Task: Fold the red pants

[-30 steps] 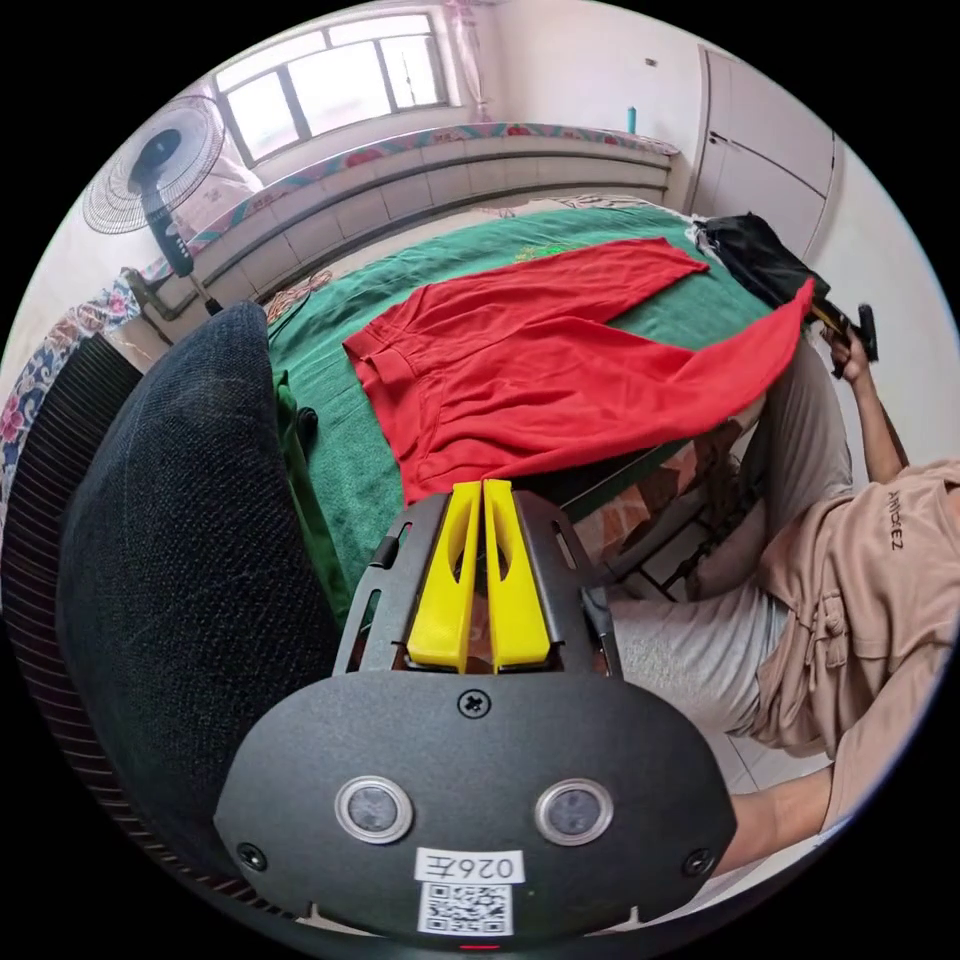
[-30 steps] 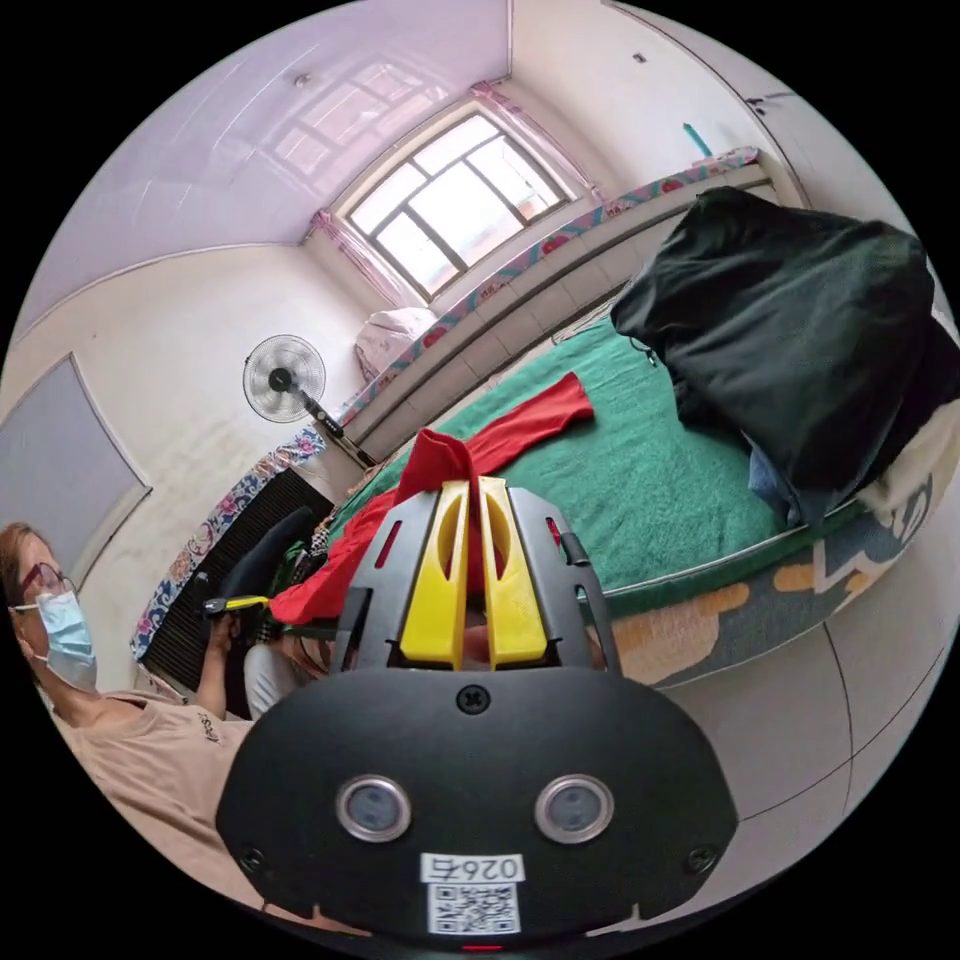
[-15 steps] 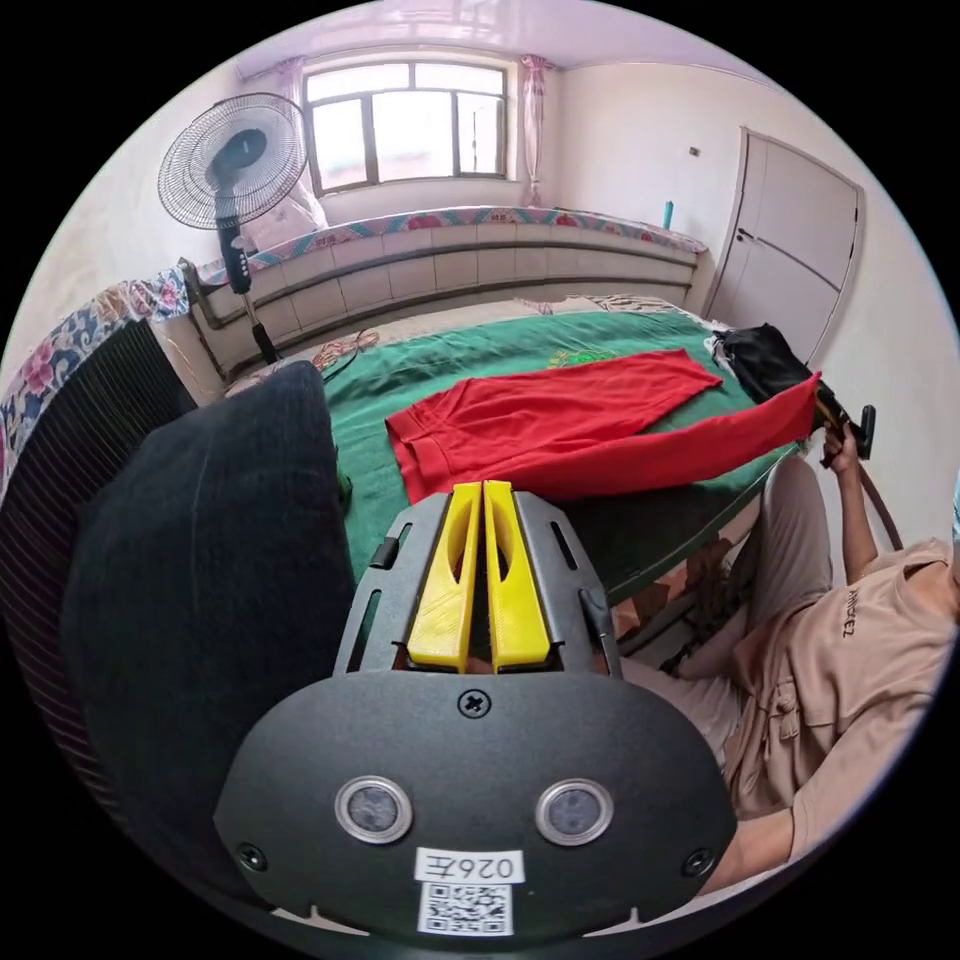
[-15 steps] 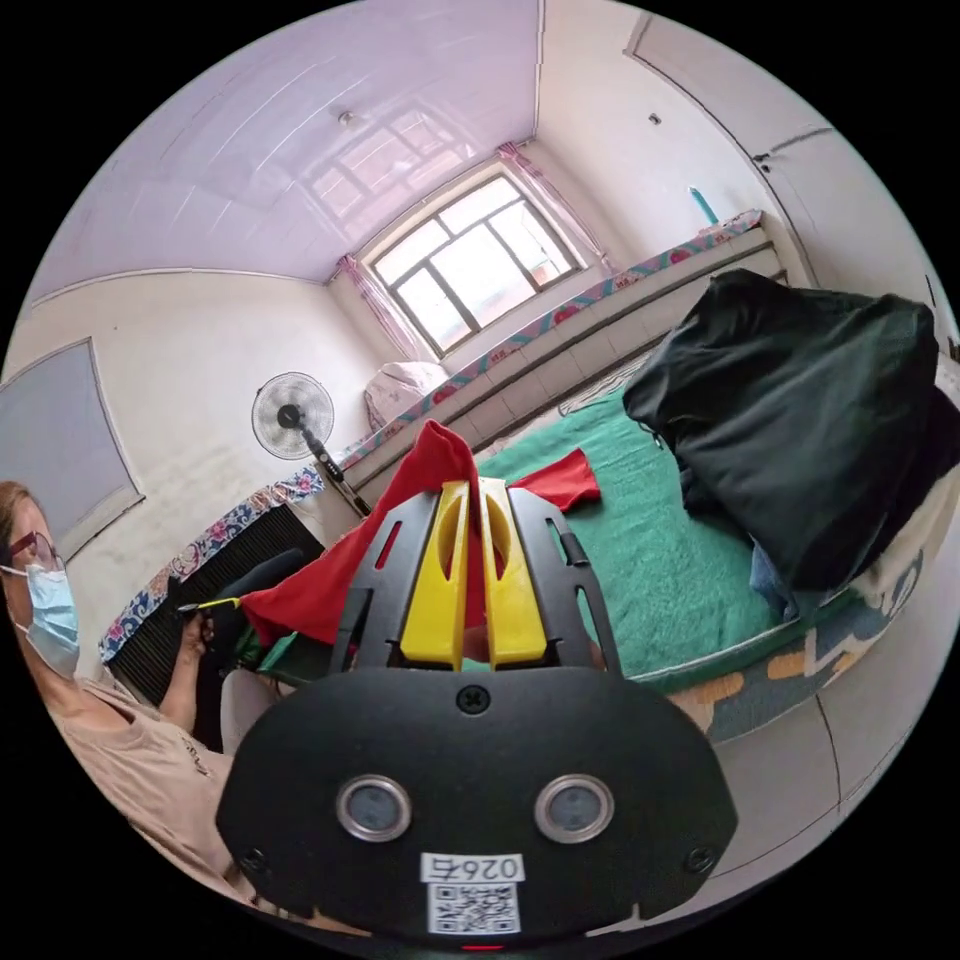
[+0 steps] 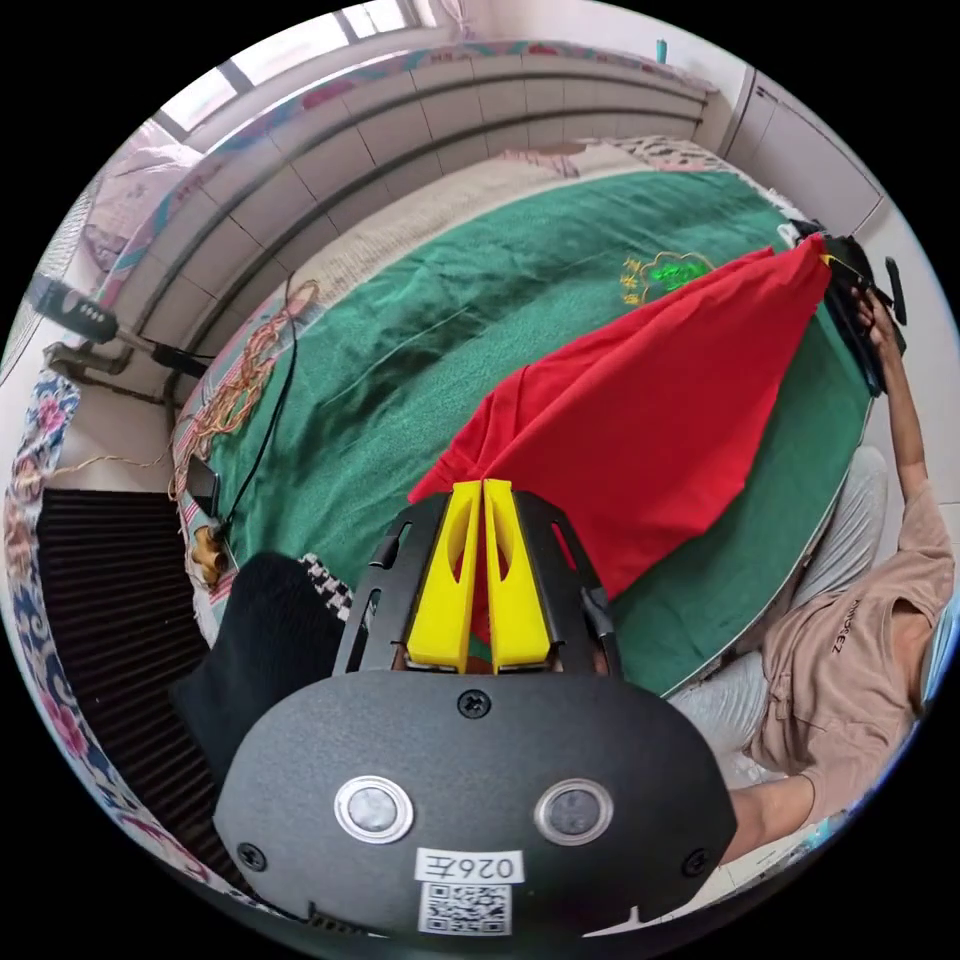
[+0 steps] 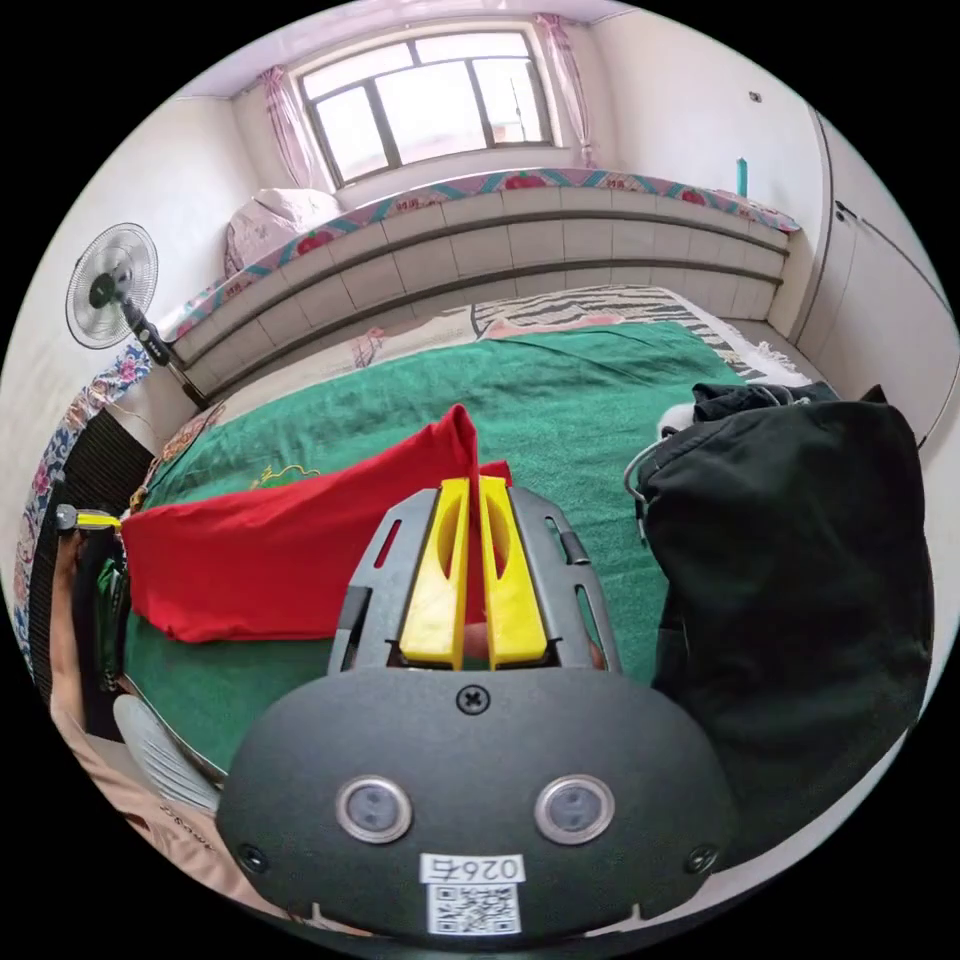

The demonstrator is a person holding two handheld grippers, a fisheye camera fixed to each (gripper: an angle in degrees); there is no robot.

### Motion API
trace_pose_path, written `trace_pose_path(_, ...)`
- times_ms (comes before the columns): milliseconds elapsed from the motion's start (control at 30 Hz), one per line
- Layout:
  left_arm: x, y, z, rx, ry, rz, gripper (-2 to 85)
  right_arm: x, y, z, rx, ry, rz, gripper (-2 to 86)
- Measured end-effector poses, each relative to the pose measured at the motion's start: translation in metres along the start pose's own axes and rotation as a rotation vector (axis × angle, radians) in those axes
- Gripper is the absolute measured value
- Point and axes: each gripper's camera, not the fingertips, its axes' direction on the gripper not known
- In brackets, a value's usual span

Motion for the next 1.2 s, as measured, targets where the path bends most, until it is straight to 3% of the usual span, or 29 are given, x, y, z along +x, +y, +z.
trace_pose_path(267, 0.007, -0.097, 0.073, -0.137, 0.004, 0.065, -0.7, 0.022, -0.027, 0.071, -0.092, -0.011, 0.066, -1.3)
trace_pose_path(367, 0.001, -0.102, 0.096, -0.135, 0.014, -0.008, -0.6, 0.024, -0.029, 0.106, -0.181, 0.065, 0.073, -1.2)
trace_pose_path(467, -0.015, -0.082, 0.098, -0.134, -0.087, -0.158, -0.6, 0.022, -0.027, 0.117, -0.198, 0.308, 0.046, -0.8)
trace_pose_path(600, -0.022, -0.025, 0.052, 0.113, 0.001, -0.280, -0.5, 0.024, -0.006, 0.099, -0.158, 0.219, 0.022, 0.5)
trace_pose_path(700, 0.038, 0.015, 0.026, 0.370, 0.199, -0.125, -0.2, 0.025, 0.025, 0.085, -0.125, 0.140, 0.019, 1.2)
trace_pose_path(800, 0.141, 0.035, 0.036, 0.460, 0.299, 0.091, 1.3, 0.029, 0.061, 0.081, -0.119, 0.152, 0.012, 2.3)
trace_pose_path(1000, 0.326, 0.022, 0.094, 0.348, 0.340, 0.389, 8.3, 0.065, 0.104, 0.093, -0.141, -0.046, 0.165, 5.9)
trace_pose_path(1200, 0.416, -0.005, 0.135, 0.235, 0.111, 0.465, 11.8, 0.097, 0.120, 0.119, -0.105, -0.132, 0.343, 8.8)
